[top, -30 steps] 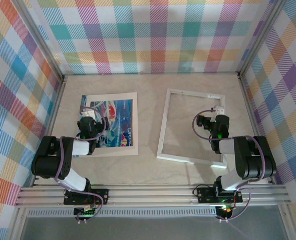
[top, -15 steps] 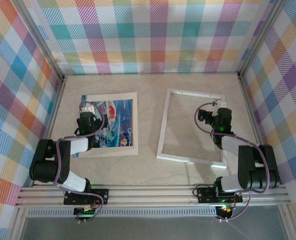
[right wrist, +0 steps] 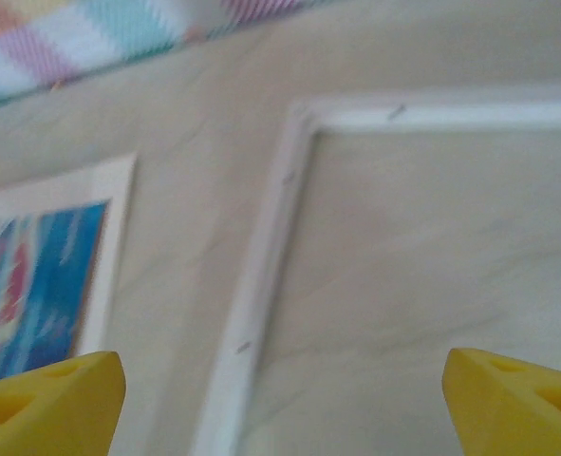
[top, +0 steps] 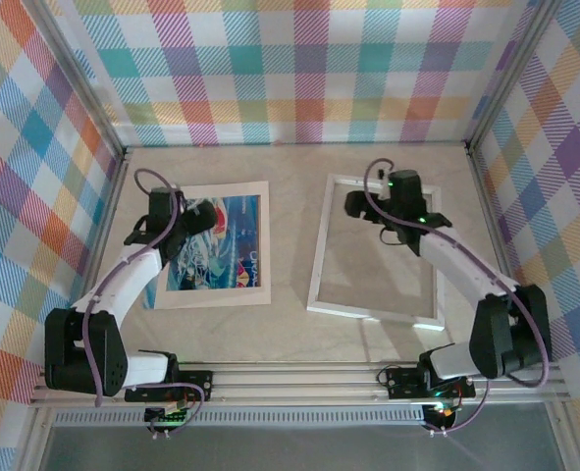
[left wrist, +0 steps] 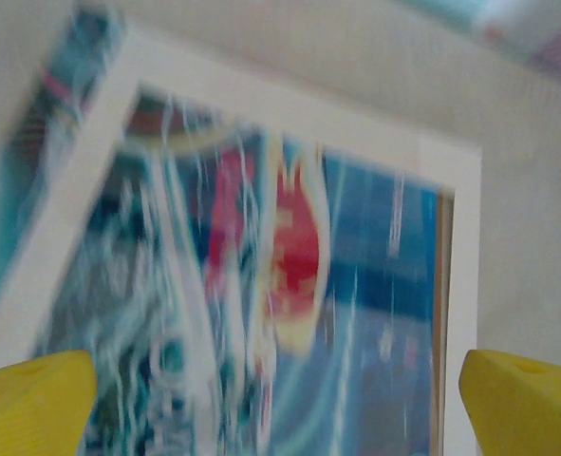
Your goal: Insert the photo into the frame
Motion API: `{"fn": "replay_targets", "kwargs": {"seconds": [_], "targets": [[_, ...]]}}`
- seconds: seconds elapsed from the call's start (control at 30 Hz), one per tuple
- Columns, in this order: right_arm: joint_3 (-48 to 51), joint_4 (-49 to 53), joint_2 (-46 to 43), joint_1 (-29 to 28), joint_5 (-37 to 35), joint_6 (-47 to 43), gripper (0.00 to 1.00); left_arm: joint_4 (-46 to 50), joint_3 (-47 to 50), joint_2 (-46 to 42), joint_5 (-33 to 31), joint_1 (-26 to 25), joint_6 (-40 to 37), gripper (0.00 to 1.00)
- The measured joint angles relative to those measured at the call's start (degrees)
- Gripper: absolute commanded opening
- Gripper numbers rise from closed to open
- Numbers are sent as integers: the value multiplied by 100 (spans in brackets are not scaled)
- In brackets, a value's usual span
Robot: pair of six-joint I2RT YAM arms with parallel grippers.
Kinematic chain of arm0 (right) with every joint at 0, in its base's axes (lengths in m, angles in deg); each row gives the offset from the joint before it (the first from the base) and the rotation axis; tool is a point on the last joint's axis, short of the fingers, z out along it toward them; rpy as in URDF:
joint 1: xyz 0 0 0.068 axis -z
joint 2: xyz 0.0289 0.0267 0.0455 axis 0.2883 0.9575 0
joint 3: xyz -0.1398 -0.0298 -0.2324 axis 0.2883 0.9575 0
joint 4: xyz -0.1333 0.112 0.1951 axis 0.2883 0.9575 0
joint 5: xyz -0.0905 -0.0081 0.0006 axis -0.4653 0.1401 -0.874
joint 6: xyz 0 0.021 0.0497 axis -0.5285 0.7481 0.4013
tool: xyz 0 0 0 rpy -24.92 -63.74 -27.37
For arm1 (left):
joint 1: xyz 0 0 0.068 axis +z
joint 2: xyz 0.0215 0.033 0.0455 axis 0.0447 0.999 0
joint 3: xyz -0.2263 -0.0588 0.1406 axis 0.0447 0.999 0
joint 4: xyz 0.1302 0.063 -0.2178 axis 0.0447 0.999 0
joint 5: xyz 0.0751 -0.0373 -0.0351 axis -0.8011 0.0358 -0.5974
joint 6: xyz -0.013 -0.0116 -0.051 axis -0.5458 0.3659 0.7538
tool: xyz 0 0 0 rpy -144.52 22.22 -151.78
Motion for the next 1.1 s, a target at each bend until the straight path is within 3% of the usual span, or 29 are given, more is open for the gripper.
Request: {"fn": "replay_targets", "kwargs": {"seconds": [0.23,0.43,0.53,0.83,1.1], "targets": [[-592,673,977,-1366,612,501,75,667,885,-546,361,-297,866,99],[-750,509,1731,-2227,789,1147,61,662,1679,-1279,385,-299,1176,100],[-839,442,2052,-2553,804,1397,58,450,1978,-1211,584,-297,1202,100],[-1390,267,2911,-3062,916,1897,52,-136,2046,-599,920,-299,1217,100],[-1631,278,3292,-3139,876,2127,56,-437,2044,-428,957,-297,1174,100]]}}
